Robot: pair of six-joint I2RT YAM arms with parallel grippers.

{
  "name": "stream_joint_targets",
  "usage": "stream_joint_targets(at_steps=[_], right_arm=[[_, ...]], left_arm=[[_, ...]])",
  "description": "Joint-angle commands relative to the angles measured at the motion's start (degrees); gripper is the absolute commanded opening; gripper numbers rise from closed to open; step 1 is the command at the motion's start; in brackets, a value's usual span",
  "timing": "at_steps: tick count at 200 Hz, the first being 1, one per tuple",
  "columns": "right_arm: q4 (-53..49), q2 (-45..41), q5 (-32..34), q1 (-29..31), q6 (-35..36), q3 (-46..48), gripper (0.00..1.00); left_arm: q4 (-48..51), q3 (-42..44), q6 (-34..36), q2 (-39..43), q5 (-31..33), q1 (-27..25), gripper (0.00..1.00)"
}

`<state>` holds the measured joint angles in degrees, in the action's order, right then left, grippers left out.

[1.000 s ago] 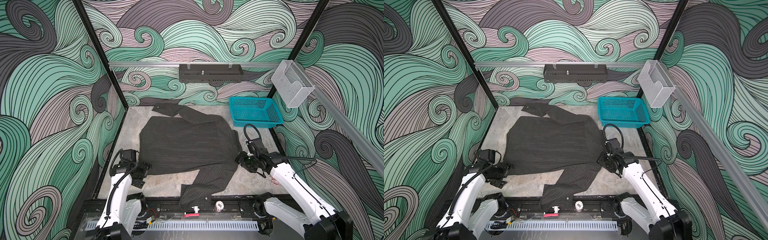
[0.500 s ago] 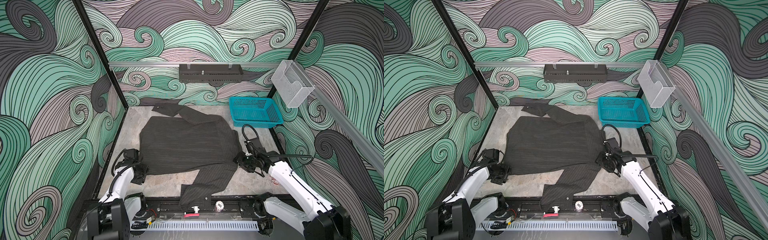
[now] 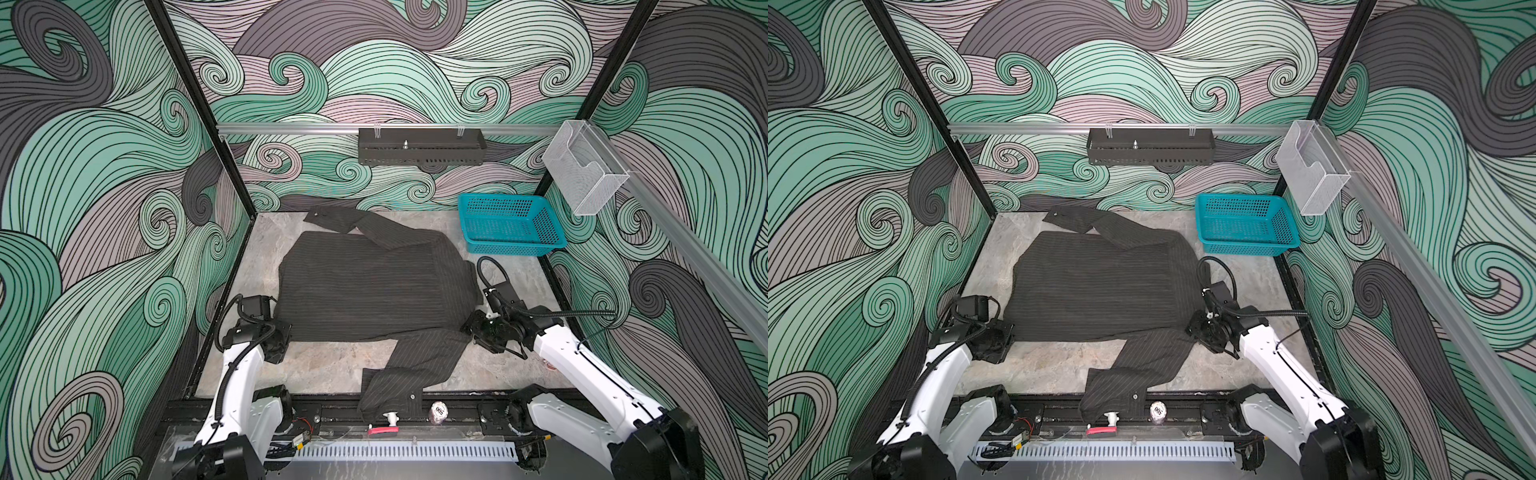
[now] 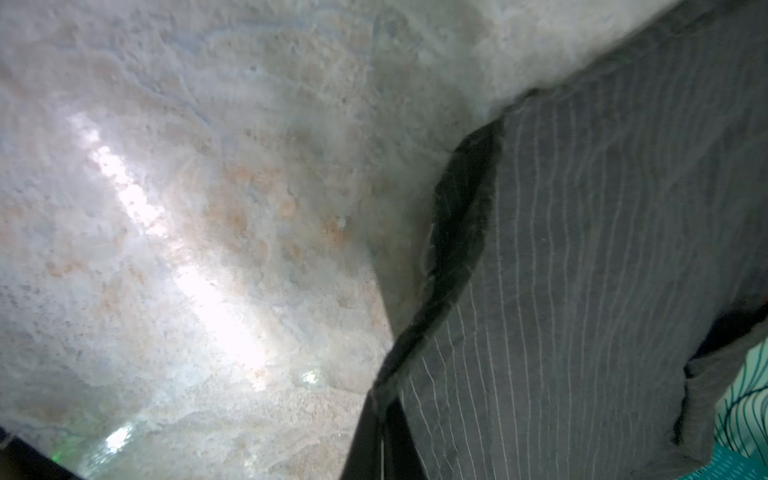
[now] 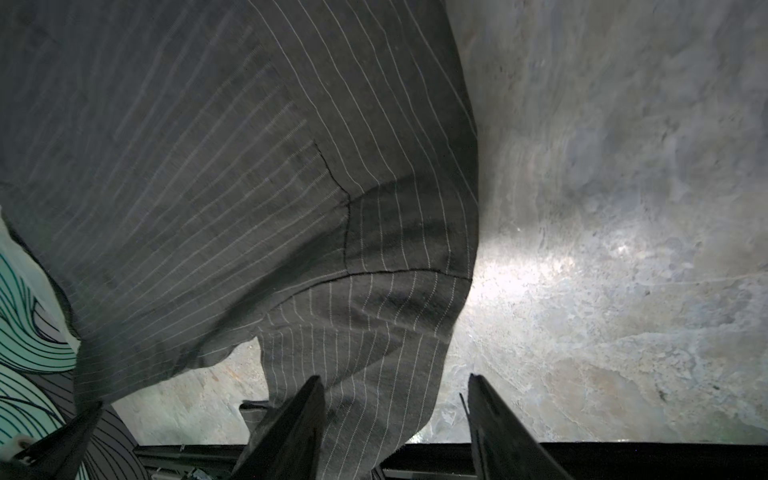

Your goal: Fold and stack the long sleeve shirts

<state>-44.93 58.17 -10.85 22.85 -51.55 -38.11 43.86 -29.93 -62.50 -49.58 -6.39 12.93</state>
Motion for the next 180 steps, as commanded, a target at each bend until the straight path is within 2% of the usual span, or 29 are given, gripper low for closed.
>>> stream_joint_targets(at_steps=[1, 76, 121, 142, 164, 172, 180], right_arm=[[0.71, 0.12, -0.88, 3.37, -3.83, 2.23, 0.58], [8.99, 1.7, -2.6, 19.68, -17.54, 9.18, 0.6], [13.2, 4.78, -2.44, 28.39, -23.49, 9.3, 0.63], [15.5, 7.67, -1.98, 30.47, -24.77, 9.95, 0.63], [17.69, 10.09, -0.84, 30.5, -24.93, 10.49, 0.56], [18.18, 10.42, 0.31, 30.47, -24.57, 10.25, 0.49], [17.83, 10.51, 1.69, 30.5, -23.74, 9.58, 0.37]], left_arm=[[0.9, -0.84, 1.59, -0.54, -0.56, 0.43, 0.0], [1.76, -3.37, 3.23, -9.54, -5.06, 0.52, 0.0], [1.06, -3.03, 3.26, -9.66, -5.55, 0.86, 0.0], [1.1, -3.03, 3.66, -9.57, -5.4, 1.21, 0.0], [1.36, -3.1, 4.14, -9.17, -5.38, 1.65, 0.0], [1.45, -3.11, 4.36, -9.0, -5.32, 1.83, 0.0], [1.54, -3.16, 4.63, -8.74, -5.25, 2.01, 0.0]])
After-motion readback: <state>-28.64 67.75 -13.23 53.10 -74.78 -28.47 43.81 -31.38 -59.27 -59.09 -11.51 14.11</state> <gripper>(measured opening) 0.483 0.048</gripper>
